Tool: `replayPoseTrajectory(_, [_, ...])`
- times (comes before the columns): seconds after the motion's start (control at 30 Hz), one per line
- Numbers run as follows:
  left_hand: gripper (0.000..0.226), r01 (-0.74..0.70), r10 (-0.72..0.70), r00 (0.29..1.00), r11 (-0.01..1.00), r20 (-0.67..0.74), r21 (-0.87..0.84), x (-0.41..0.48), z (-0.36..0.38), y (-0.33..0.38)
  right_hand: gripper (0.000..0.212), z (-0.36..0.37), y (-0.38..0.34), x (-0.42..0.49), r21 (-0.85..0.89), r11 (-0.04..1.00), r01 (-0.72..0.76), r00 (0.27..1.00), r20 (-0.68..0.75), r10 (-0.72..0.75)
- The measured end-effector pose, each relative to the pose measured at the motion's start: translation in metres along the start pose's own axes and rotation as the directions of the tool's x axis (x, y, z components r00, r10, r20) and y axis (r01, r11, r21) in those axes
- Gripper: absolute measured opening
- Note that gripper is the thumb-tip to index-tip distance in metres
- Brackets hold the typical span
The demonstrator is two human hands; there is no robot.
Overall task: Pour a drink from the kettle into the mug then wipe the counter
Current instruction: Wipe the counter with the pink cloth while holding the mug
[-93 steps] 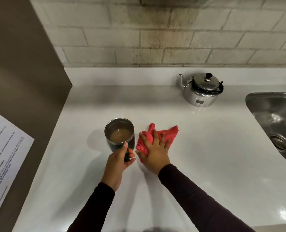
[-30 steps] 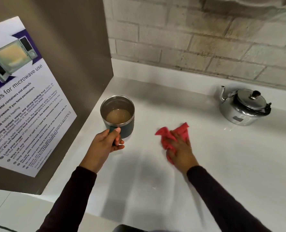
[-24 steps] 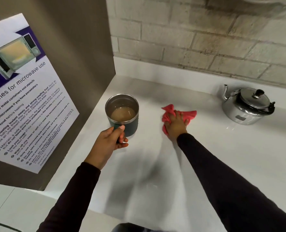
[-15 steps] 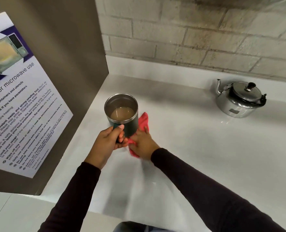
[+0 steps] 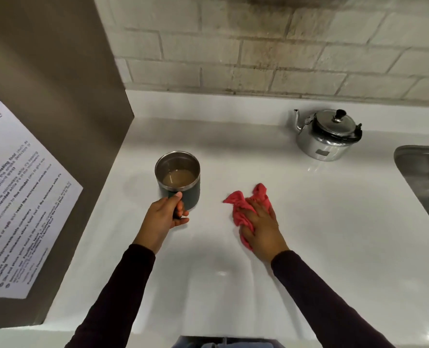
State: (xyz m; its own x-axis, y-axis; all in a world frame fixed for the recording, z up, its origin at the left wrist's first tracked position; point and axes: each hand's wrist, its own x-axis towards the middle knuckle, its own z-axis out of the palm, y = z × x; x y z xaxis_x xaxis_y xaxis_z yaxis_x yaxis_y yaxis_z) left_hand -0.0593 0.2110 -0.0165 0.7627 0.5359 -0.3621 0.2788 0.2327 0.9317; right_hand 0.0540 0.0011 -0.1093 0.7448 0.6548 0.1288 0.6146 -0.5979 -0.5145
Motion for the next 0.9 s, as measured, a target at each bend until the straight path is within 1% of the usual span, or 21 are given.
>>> replayPoseTrajectory(0.07, [0.041,0.008,-0.008,1.000,1.000,0.020,-0.018,0.005,0.006,-0.005,0.047,0.005,-0.005,0.002,-0.014,0.997,-0.075,0.997,-0.033,0.075])
replayPoseTrajectory(0.13, [0.040,0.023,-0.022,0.999,0.999,0.033,-0.046,0.010,0.011,-0.009,0.048,0.008,-0.007,0.001,-0.004,0.995,-0.104,0.994,-0.040,0.103])
replayPoseTrajectory(0.37, [0.040,0.052,-0.049,0.998,0.997,0.050,-0.048,0.027,0.025,-0.022,0.047,0.009,-0.008,0.002,-0.016,0.993,-0.114,0.993,-0.040,0.113])
replayPoseTrajectory(0.53, [0.040,0.034,-0.033,0.997,0.999,0.068,-0.023,0.032,0.028,-0.025,0.045,0.010,-0.006,0.002,-0.047,0.992,-0.117,0.992,-0.044,0.115])
replayPoseTrajectory(0.7, [0.038,0.045,-0.045,0.994,0.999,0.101,-0.002,0.033,0.027,-0.020,0.045,0.011,-0.007,0.003,-0.054,0.990,-0.132,0.990,-0.049,0.129])
replayPoseTrajectory(0.73, [0.037,0.034,-0.036,0.995,0.999,0.088,0.033,0.033,0.026,-0.019,0.045,0.011,-0.007,0.003,-0.057,0.990,-0.133,0.990,-0.053,0.130])
replayPoseTrajectory(0.77, [0.034,0.010,-0.014,0.999,0.997,0.047,0.080,0.032,0.025,-0.020,0.045,0.011,-0.007,0.003,-0.059,0.989,-0.134,0.990,-0.059,0.130])
replayPoseTrajectory(0.83, [0.023,-0.071,0.096,0.987,0.978,-0.126,0.194,0.029,0.020,-0.025,0.045,0.011,-0.009,0.002,-0.070,0.987,-0.146,0.987,-0.074,0.141])
replayPoseTrajectory(0.9, [0.012,-0.174,0.258,0.921,0.943,-0.293,0.282,0.020,0.016,-0.029,0.046,0.009,-0.011,0.002,-0.096,0.981,-0.169,0.984,-0.076,0.162])
